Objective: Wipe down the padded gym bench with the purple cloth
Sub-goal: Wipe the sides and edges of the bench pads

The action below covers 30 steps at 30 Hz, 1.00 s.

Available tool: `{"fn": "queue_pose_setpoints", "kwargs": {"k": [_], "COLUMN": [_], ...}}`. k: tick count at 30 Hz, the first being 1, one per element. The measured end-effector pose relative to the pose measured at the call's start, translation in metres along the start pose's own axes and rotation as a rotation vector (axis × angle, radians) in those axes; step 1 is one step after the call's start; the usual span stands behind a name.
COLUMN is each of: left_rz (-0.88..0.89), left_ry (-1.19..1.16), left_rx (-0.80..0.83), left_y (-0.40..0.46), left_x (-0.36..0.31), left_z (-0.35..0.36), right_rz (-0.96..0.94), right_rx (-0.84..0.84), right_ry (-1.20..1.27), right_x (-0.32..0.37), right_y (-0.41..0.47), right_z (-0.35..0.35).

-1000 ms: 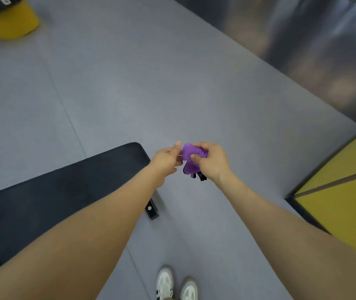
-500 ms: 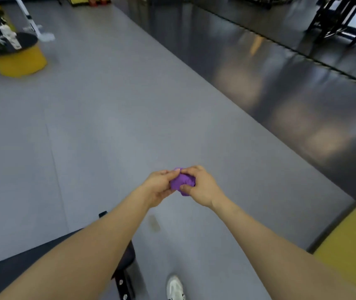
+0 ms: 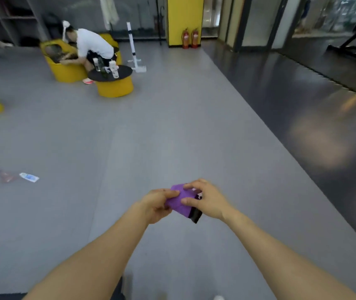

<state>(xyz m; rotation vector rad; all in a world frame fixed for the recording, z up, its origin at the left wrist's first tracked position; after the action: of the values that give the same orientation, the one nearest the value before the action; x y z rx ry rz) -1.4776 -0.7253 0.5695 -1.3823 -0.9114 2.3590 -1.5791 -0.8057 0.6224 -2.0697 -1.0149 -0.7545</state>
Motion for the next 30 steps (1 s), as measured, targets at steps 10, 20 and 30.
{"fn": "queue_pose_setpoints", "kwargs": {"k": [10,20,30], "left_rz": [0.143,0.129,0.183], "left_ry": [-0.109,-0.232,-0.348], "left_rx": [-0.589,-0.997,-1.100], "left_y": [0.008,0.001,-0.028], "left_x": [-0.091,-0.148,-0.226], "left_z": [-0.177,-0.415,-0.584], "right_rz": [-0.261,-0.491,-0.519], "right_rx": [0.281,0.547,0.704], "right_ry": [-0.515,-0.738,-0.768], "right_x": [0.097,0.237,0.374], "right_y": [0.242,0.425,0.613], "right_z": [-0.015,0.081,0.168]}}
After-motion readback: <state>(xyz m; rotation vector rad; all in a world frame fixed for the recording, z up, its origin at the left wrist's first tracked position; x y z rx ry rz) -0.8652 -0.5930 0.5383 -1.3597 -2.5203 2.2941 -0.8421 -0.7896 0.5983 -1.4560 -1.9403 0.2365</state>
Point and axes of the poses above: each hand's wrist, its own y-axis towards the middle knuckle, its own z-axis out of the palm, x = y × z, the point moved 8 cm from there along y, towards the middle knuckle, and after that the axes turned 15 degrees about x, right-handed, at the moved point
